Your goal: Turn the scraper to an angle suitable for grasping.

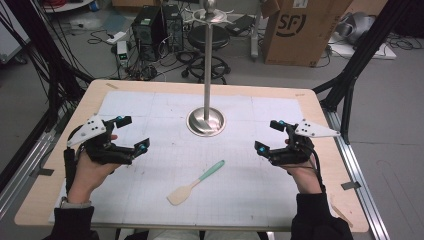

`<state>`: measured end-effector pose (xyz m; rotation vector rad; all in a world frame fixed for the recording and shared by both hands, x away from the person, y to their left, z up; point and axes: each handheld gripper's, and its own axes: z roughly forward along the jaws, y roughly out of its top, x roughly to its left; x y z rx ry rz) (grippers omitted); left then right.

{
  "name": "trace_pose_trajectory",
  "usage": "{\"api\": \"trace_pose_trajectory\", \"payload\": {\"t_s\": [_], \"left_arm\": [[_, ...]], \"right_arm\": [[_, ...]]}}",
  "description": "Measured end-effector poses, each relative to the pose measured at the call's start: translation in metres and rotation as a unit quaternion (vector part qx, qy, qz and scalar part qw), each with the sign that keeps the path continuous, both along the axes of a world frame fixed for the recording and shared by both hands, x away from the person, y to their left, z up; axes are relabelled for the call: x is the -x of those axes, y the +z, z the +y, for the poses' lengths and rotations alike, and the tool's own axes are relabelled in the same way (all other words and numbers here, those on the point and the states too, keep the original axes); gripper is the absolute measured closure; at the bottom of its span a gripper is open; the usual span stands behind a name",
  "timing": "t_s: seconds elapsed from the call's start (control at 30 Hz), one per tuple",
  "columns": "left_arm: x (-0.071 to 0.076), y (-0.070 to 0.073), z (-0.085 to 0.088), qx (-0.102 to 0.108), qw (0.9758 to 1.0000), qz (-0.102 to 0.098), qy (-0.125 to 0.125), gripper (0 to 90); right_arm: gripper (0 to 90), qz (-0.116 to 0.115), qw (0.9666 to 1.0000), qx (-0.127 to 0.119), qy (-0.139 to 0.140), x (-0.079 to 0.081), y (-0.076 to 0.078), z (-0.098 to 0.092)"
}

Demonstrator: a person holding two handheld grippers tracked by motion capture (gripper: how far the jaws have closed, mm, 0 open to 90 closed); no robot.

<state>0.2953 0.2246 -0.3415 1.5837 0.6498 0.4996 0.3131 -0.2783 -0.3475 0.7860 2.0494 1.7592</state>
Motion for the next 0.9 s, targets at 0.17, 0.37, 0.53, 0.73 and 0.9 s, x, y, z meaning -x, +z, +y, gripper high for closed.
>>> {"api": "trace_pose_trajectory", "payload": {"t_s": [0.17, 0.37, 0.53, 0.73, 0.9], "left_arm": [[0.001, 0.000, 0.001, 0.001, 1.0000, 0.000, 0.003, 1.7], [0.002, -0.001, 0.002, -0.001, 1.0000, 0.001, 0.004, 1.7], [0.004, -0.004, 0.004, -0.003, 1.0000, 0.003, 0.007, 1.7], [0.003, -0.012, 0.012, 0.001, 0.9998, 0.010, 0.018, 1.7], [0.004, -0.015, 0.013, -0.002, 0.9996, 0.013, 0.023, 1.7]], "right_arm": [[1.4, 0.003, 0.9999, 0.006, 0.010, -0.002, -0.002, 0.007], [7.0, 0.021, 0.9988, 0.024, 0.037, -0.002, -0.007, 0.031], [41.9, 0.032, 0.9953, 0.042, 0.082, -0.001, -0.016, 0.057], [77.6, 0.057, 0.9876, 0.103, 0.104, 0.000, -0.035, 0.094], [89.6, 0.082, 0.9773, 0.148, 0.128, 0.000, -0.052, 0.122]]}}
